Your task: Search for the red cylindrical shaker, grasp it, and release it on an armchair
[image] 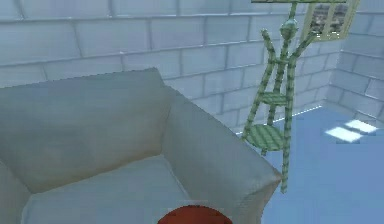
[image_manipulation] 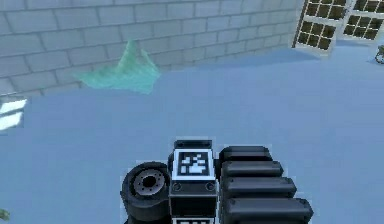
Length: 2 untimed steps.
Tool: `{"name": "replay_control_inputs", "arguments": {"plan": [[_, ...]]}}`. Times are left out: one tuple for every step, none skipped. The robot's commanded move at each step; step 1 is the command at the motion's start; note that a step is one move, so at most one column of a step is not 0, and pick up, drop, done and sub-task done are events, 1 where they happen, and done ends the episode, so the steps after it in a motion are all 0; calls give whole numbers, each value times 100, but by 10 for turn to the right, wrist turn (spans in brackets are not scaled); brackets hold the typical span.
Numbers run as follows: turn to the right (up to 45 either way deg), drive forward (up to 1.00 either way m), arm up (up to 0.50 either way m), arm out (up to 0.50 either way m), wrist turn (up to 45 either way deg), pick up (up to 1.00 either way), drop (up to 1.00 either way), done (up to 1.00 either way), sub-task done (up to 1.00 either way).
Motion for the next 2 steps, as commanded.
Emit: {"name": "replay_control_inputs", "arguments": {"plan": [[-450,0,0,0,0,0,0,0,0],[-60,0,0,0,0,0,0,0,0]]}}
